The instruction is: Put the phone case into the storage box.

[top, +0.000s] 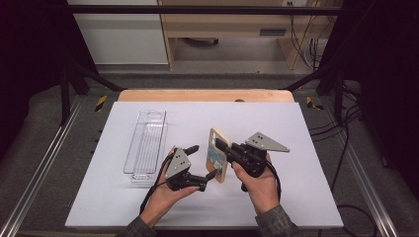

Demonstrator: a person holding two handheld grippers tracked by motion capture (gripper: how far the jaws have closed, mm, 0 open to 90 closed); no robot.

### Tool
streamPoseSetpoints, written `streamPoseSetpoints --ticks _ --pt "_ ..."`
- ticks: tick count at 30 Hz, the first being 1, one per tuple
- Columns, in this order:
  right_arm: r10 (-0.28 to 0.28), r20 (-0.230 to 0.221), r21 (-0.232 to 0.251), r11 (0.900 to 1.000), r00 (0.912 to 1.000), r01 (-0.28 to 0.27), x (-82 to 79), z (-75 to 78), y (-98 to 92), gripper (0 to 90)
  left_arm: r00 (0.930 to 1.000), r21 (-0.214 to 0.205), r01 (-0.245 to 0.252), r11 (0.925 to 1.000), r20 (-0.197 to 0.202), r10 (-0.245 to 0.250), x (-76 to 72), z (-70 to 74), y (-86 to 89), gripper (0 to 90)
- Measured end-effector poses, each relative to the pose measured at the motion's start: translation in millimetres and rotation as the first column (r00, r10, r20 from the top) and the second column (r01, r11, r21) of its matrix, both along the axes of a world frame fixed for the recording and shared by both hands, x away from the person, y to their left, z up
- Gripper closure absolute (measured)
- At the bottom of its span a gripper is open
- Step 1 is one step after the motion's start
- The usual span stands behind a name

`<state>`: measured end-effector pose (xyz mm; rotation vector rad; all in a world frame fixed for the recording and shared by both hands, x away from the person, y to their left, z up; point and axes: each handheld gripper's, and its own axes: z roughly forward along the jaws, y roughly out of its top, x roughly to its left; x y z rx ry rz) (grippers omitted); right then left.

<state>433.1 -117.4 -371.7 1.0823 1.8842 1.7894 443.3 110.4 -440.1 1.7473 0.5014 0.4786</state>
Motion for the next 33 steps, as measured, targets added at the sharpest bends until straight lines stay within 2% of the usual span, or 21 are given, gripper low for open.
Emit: streamPoseSetpoints --ticks 2,4,8,11,18,25,33 --pt "-0.001 -0.001 -0.024 0.9997 1.0 0.001 1.8 -0.7 1.2 84.7 0.9998 -0.007 0.011 0.9999 -0.018 -0.011 0.5 -0.7 -0.2 4.3" --pt "-0.001 0.001 -0.049 0.9988 1.0 0.002 4.0 -3.4 2.5 84.8 0.9999 -0.002 0.005 1.0 -0.014 -0.005 0.4 -1.2 0.0 4.9" --pt "-0.004 0.01 -0.081 0.9967 0.9999 0.005 5.2 -6.4 5.4 85.0 0.9996 -0.027 -0.01 0.9996 -0.026 0.009 1.7 0.2 2.3 4.8" --pt "0.006 0.022 -0.089 0.9961 0.9997 -0.004 5.2 -6.2 9.5 85.0 0.9994 -0.042 -0.01 0.9991 -0.032 0.008 2.3 0.9 3.5 4.4" --pt "0.018 0.081 -0.12 0.9927 0.9965 -0.008 0.4 -3.2 19.1 85.0 0.998 -0.079 0.0 0.9969 -0.064 -0.005 2.7 0.4 3.0 2.5" --pt "0.039 0.111 -0.137 0.9903 0.993 -0.023 -3.6 -3.8 26.3 85.0 0.9965 -0.106 0.002 0.9943 -0.083 -0.011 3.4 0.6 3.8 1.5" --pt "0.069 0.13 -0.143 0.9884 0.9891 -0.05 -7.6 -10.3 36.4 85.0 0.9958 -0.104 0.0 0.9946 -0.091 -0.009 3.9 -0.1 3.7 0.8"
